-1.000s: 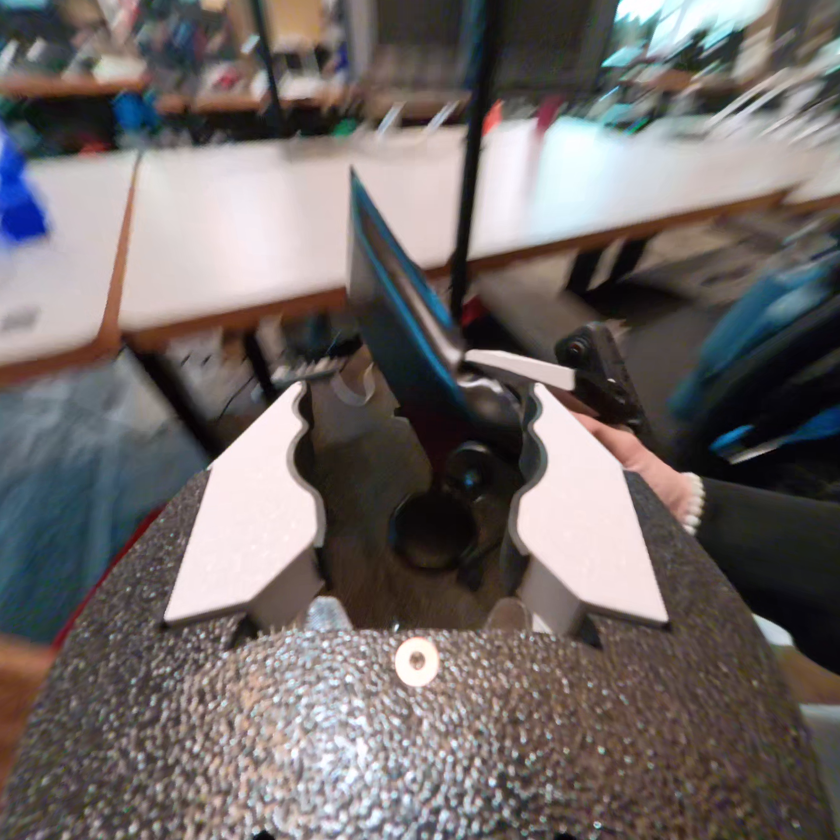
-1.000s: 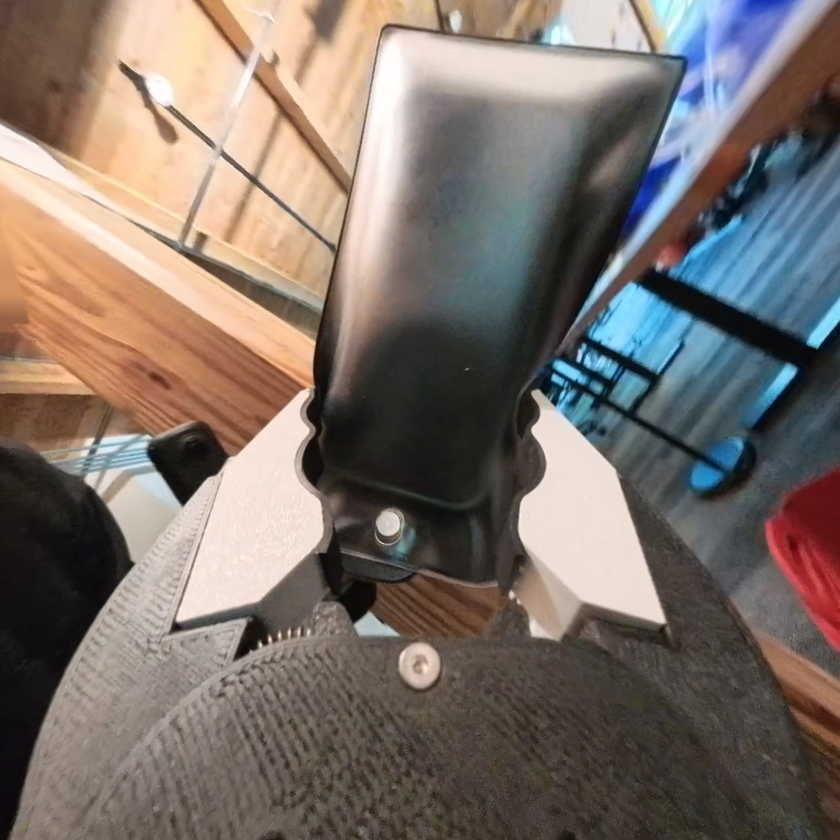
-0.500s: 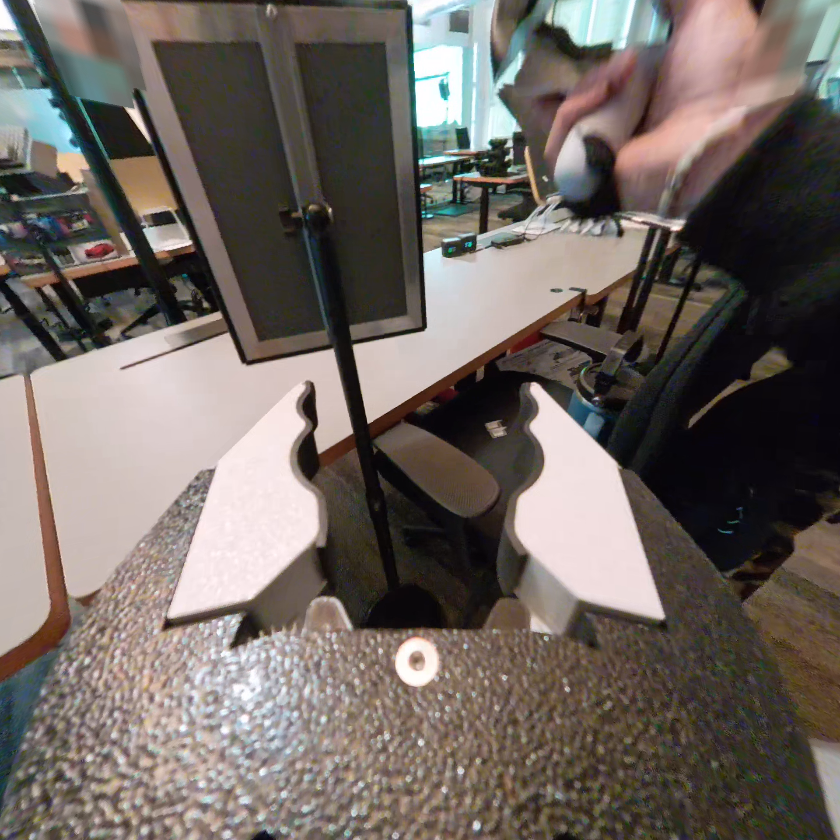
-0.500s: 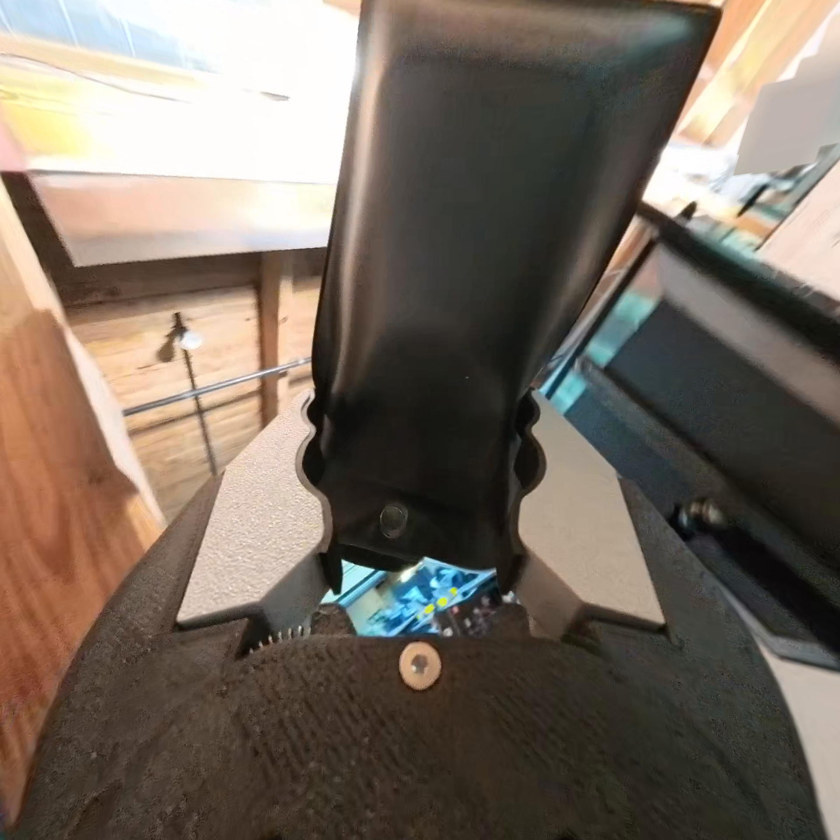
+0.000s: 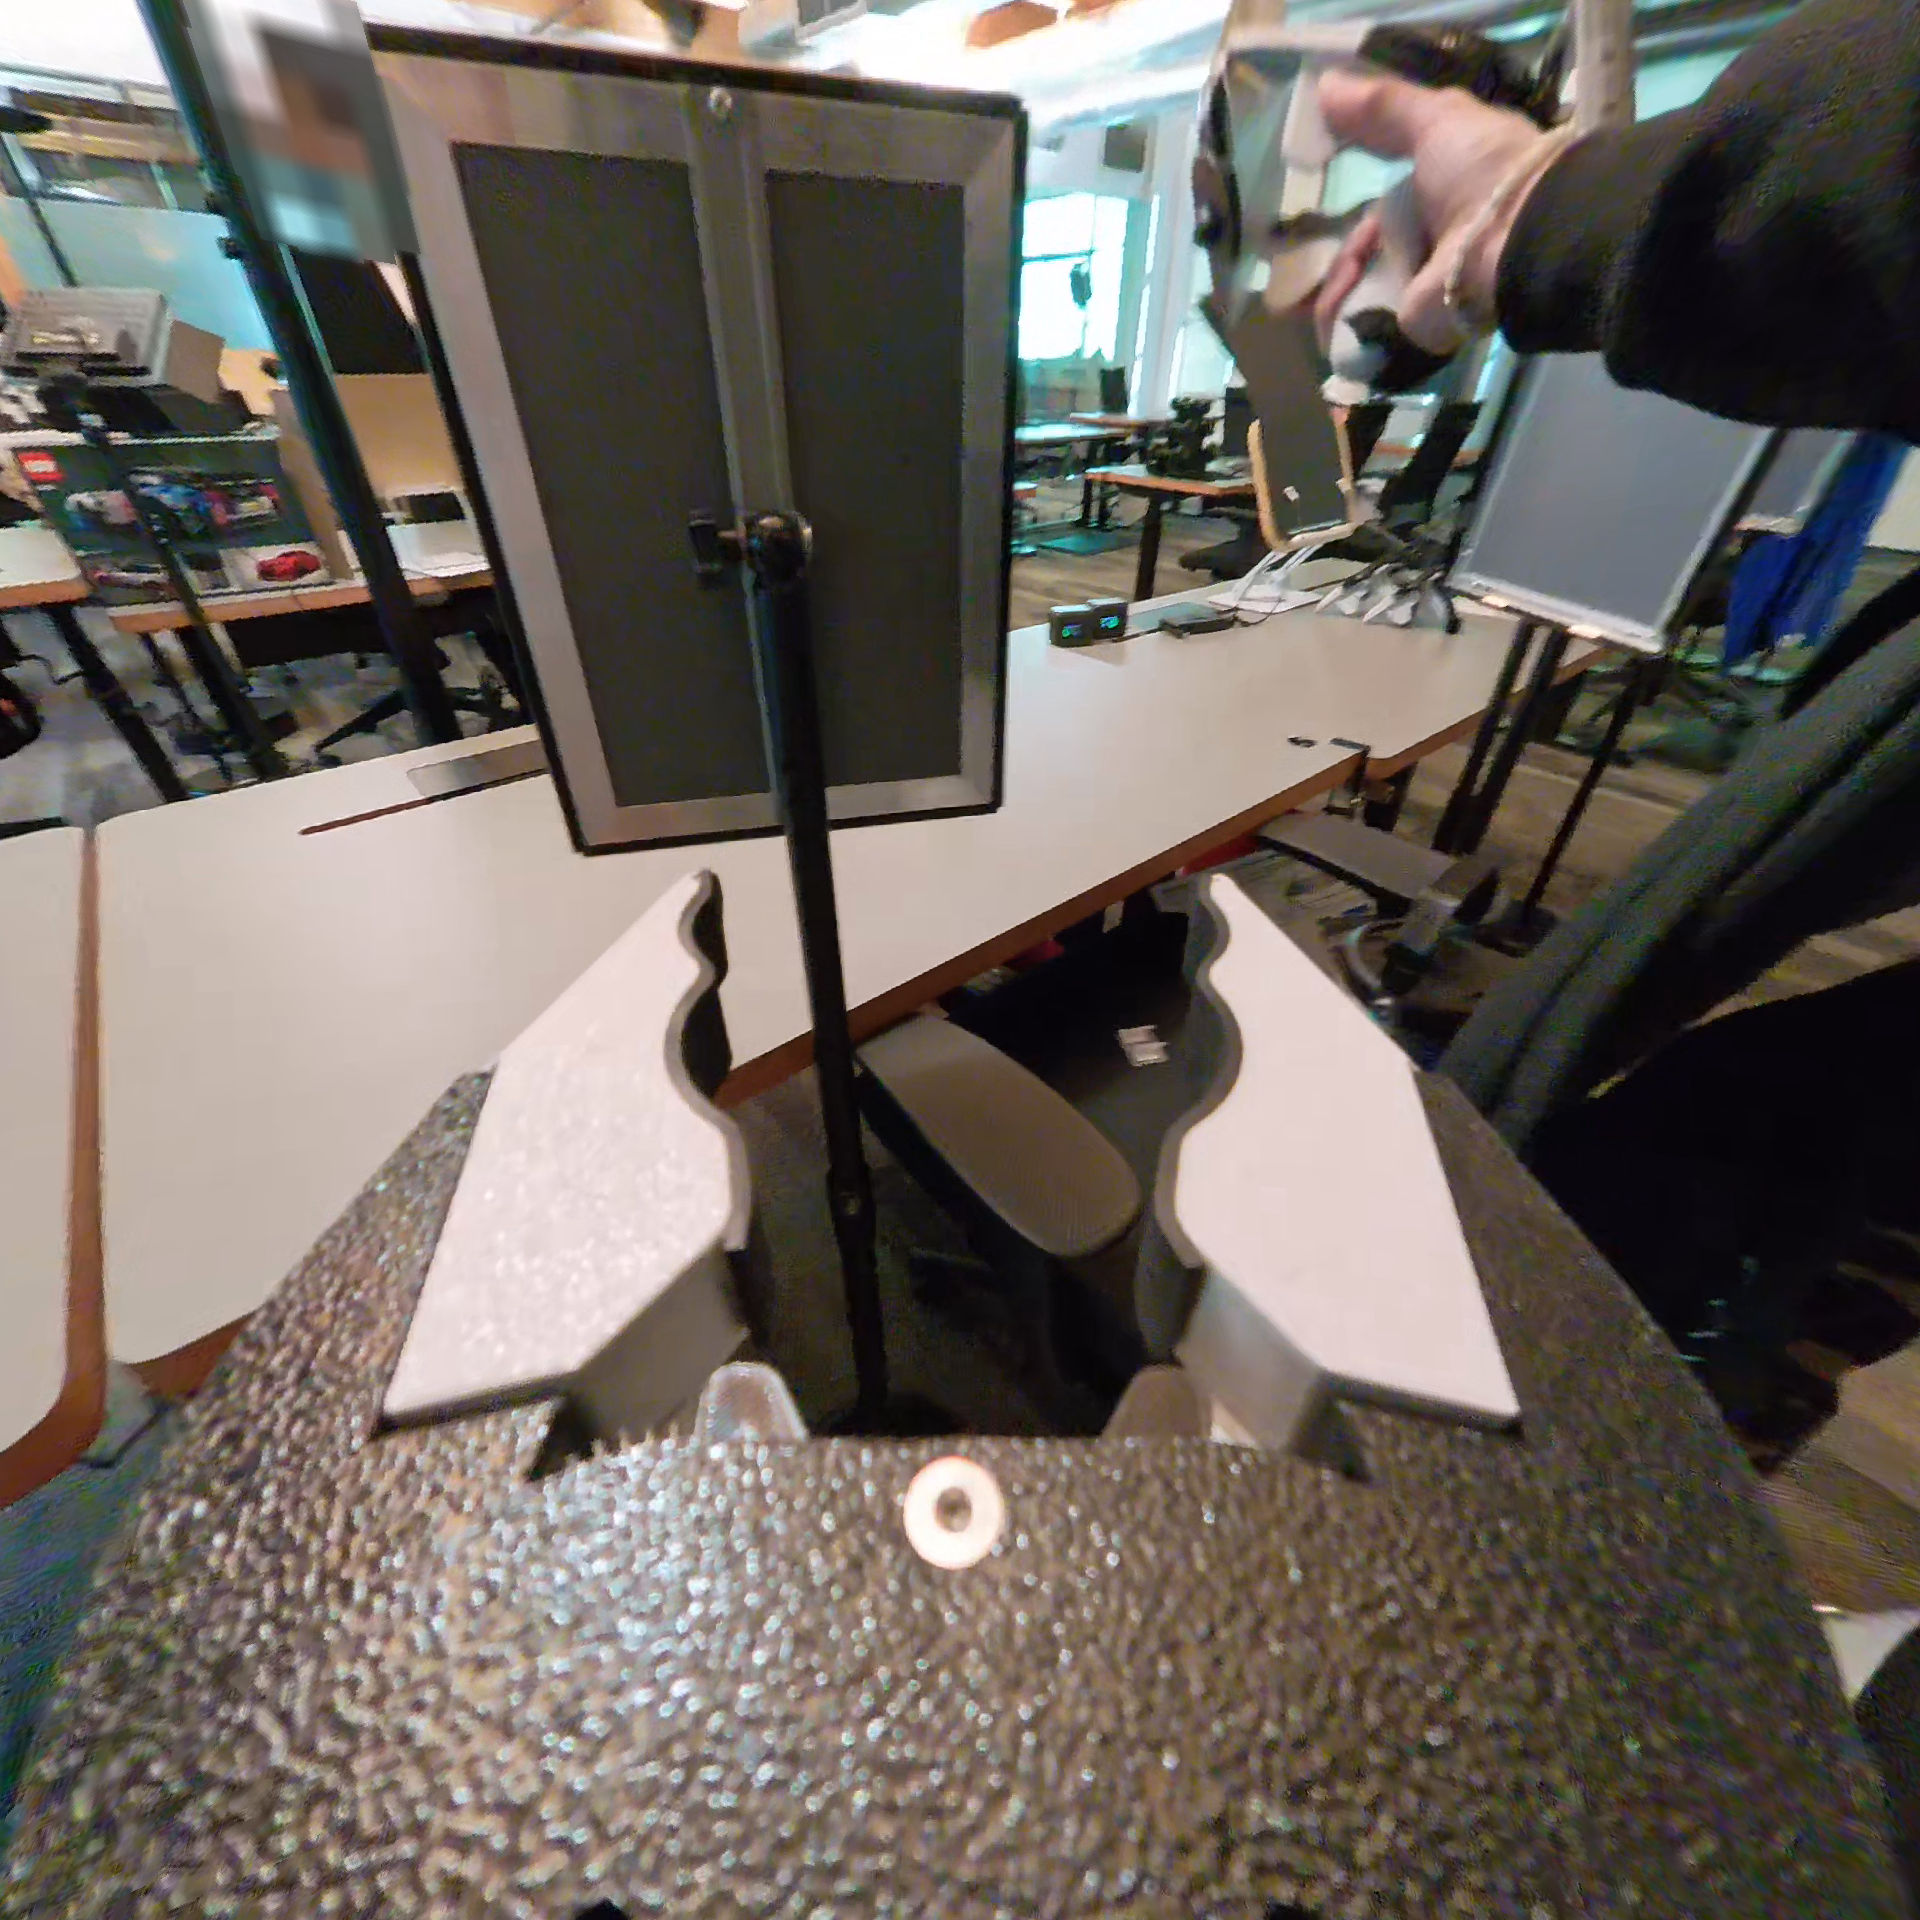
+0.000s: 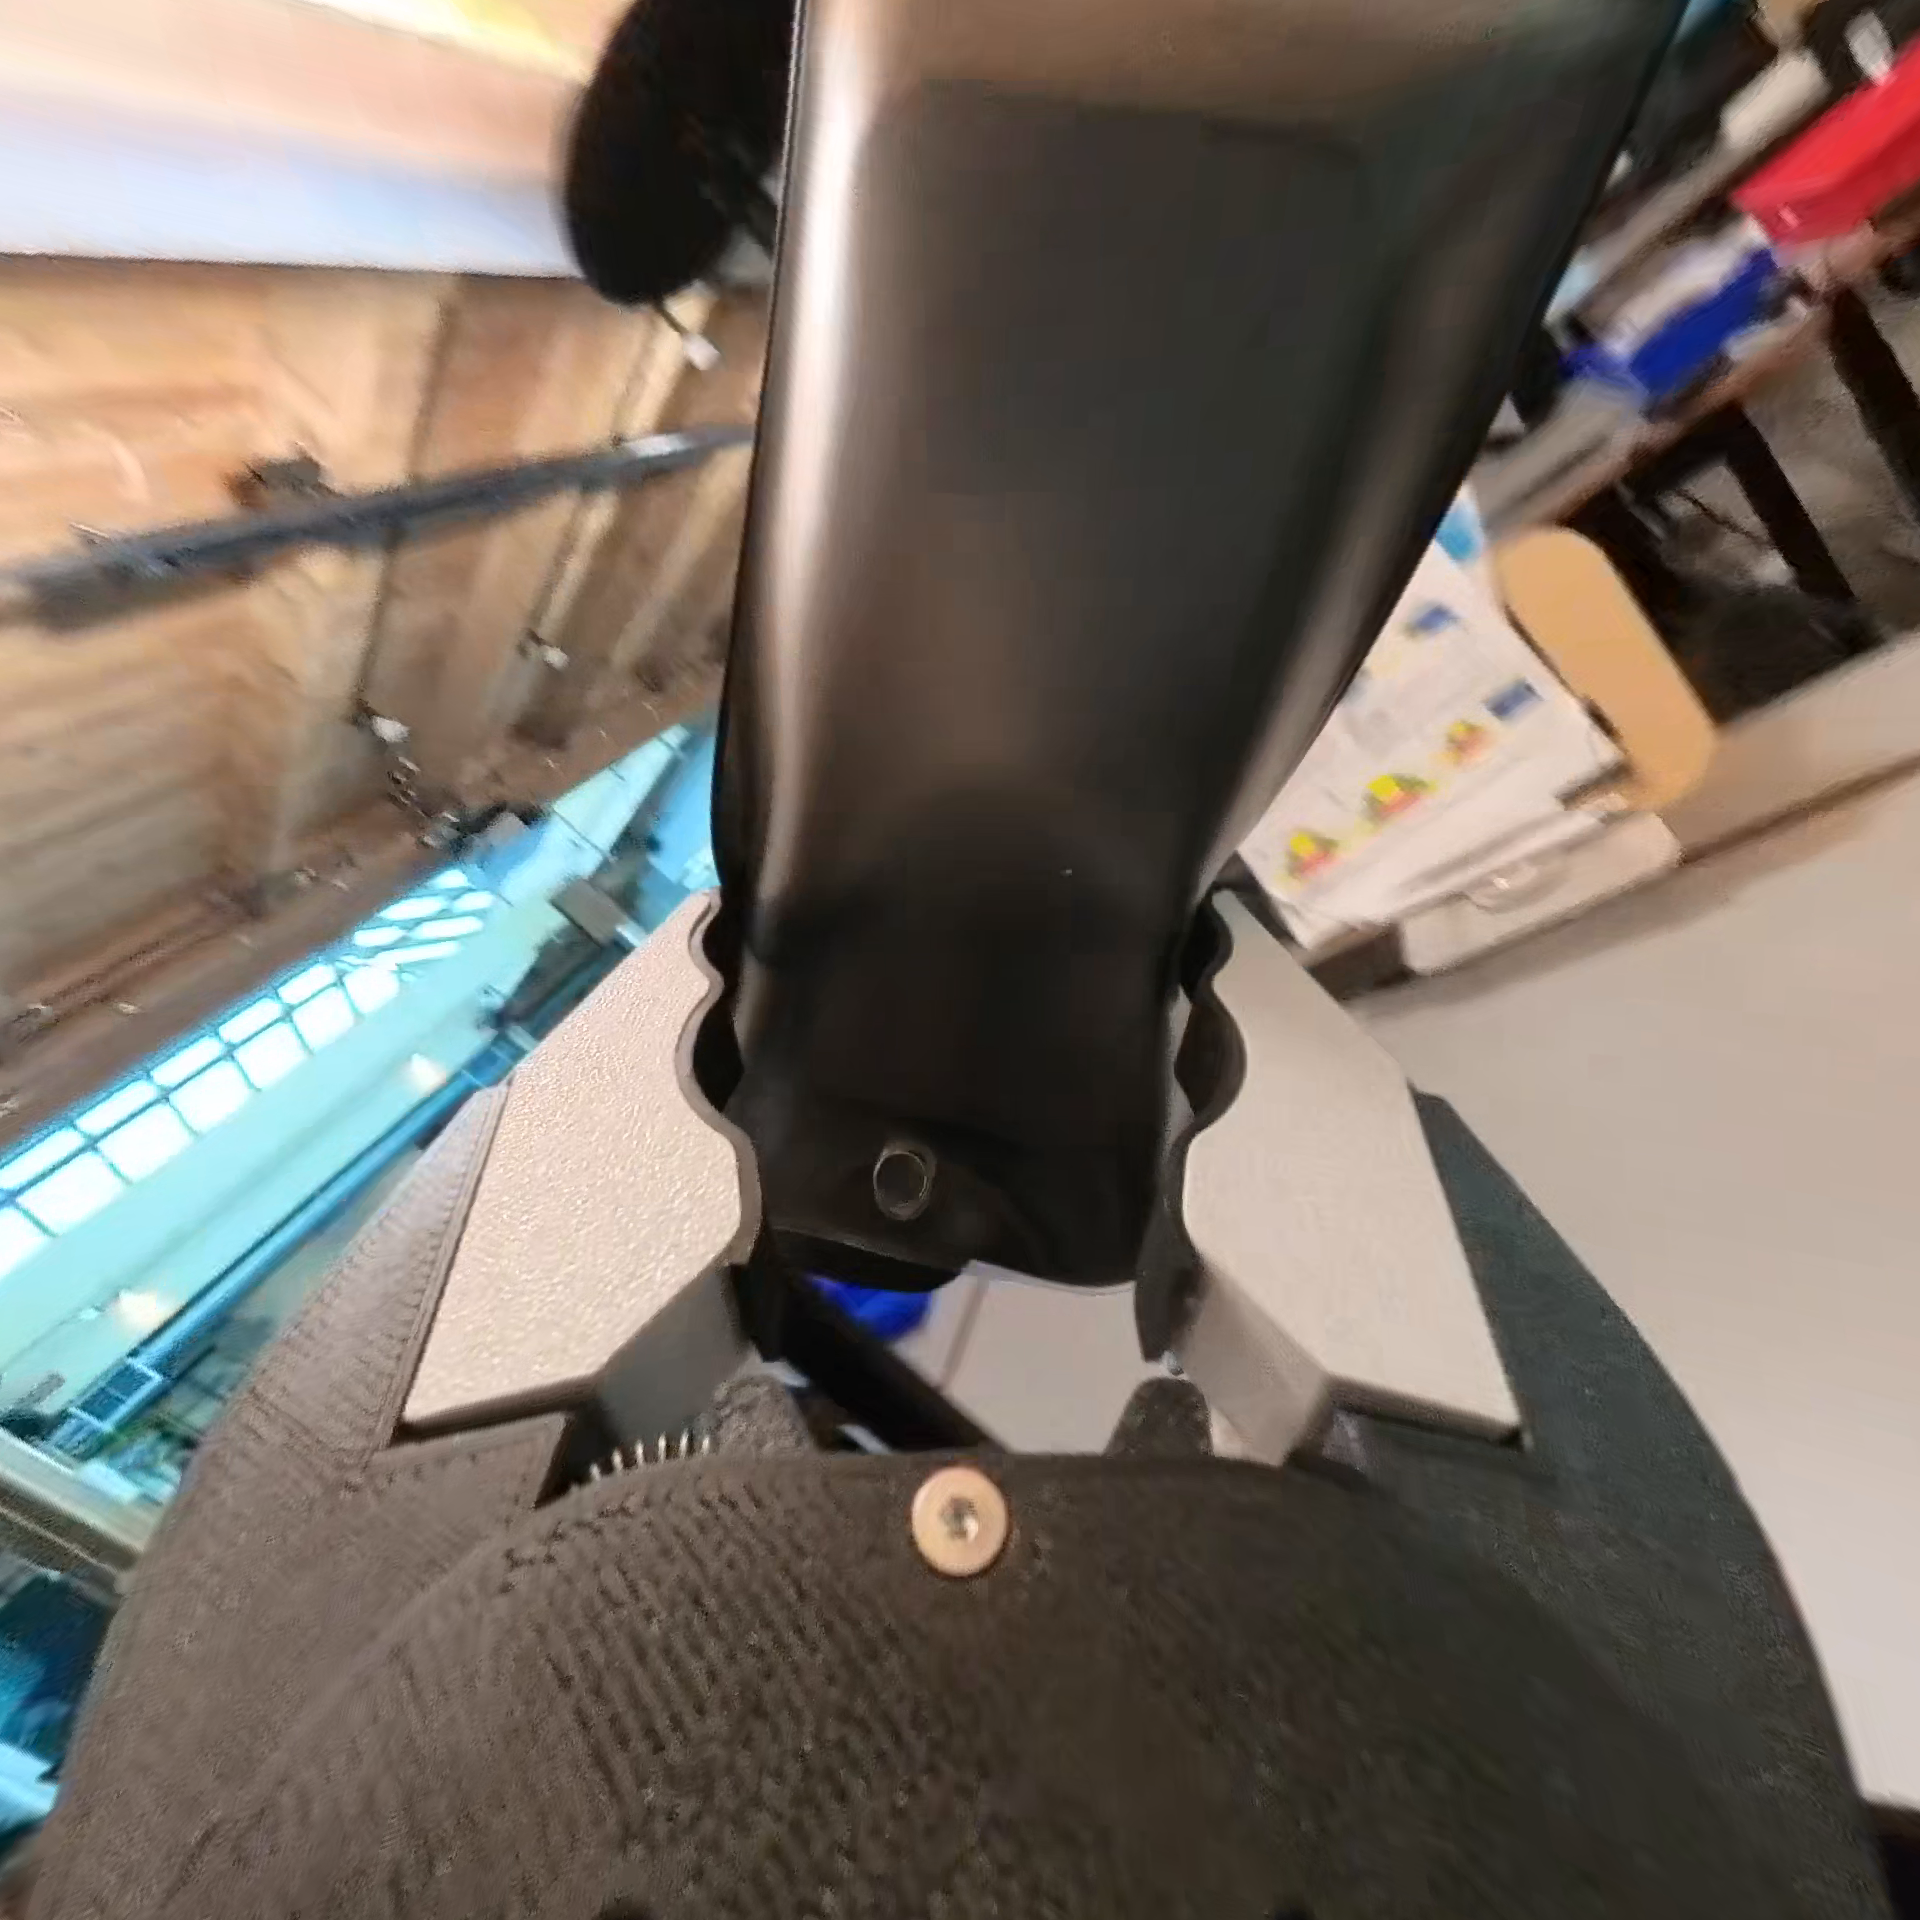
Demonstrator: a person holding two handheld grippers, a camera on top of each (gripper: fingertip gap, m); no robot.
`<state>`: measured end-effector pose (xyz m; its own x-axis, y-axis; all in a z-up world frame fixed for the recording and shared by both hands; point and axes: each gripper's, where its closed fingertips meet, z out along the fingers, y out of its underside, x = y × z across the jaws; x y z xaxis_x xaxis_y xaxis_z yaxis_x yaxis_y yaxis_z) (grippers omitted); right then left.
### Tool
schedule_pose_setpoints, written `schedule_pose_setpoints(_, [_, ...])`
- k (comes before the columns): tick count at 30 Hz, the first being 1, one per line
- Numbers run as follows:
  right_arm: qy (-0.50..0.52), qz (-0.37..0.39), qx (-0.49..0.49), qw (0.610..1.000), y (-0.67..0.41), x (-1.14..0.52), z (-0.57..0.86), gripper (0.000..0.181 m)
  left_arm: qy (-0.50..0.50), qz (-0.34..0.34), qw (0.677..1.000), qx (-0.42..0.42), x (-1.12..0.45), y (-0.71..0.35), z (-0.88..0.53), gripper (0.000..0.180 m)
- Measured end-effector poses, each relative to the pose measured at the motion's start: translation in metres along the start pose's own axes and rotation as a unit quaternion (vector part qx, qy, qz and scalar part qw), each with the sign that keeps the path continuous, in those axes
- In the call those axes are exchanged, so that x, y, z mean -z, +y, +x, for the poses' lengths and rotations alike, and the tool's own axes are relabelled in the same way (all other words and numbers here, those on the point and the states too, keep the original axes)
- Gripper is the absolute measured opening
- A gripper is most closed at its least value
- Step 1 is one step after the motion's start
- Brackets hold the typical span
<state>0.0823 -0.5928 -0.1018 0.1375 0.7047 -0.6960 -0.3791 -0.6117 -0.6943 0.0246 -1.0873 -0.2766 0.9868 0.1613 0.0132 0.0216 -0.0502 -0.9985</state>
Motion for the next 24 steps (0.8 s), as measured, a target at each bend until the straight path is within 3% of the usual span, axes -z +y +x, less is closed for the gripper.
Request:
schedule_pose_setpoints(6, [0.051,-0.093,-0.022,0.994,0.068,-0.045,0.154,0.085,-0.050,-0.067,0.996,-0.025,-0.020,0.023,-0.033,0.089])
schedule_pose_setpoints(14, [0.117,-0.223,-0.045,0.967,0.199,-0.062,0.301,0.086,-0.089,-0.141,0.986,0.009,-0.045,0.063,-0.055,0.089])
schedule_pose_setpoints(20, [0.208,-0.420,0.067,0.881,0.292,-0.041,0.375,0.086,-0.097,-0.168,0.980,0.042,-0.052,0.089,-0.049,0.086])
schedule_pose_setpoints(21, [0.210,-0.427,0.113,0.872,0.292,-0.044,0.378,0.070,-0.095,-0.177,0.979,0.043,-0.053,0.093,-0.047,0.086])
schedule_pose_setpoints(22, [0.214,-0.407,0.145,0.876,0.283,-0.049,0.380,0.032,-0.093,-0.183,0.978,0.044,-0.053,0.096,-0.045,0.087])
schedule_pose_setpoints(23, [0.189,-0.393,0.138,0.889,0.281,-0.057,0.374,0.026,-0.092,-0.186,0.977,0.043,-0.054,0.098,-0.044,0.087])
schedule_pose_setpoints(24, [0.194,-0.414,0.147,0.877,0.286,-0.058,0.377,0.028,-0.091,-0.188,0.977,0.043,-0.054,0.099,-0.043,0.087])
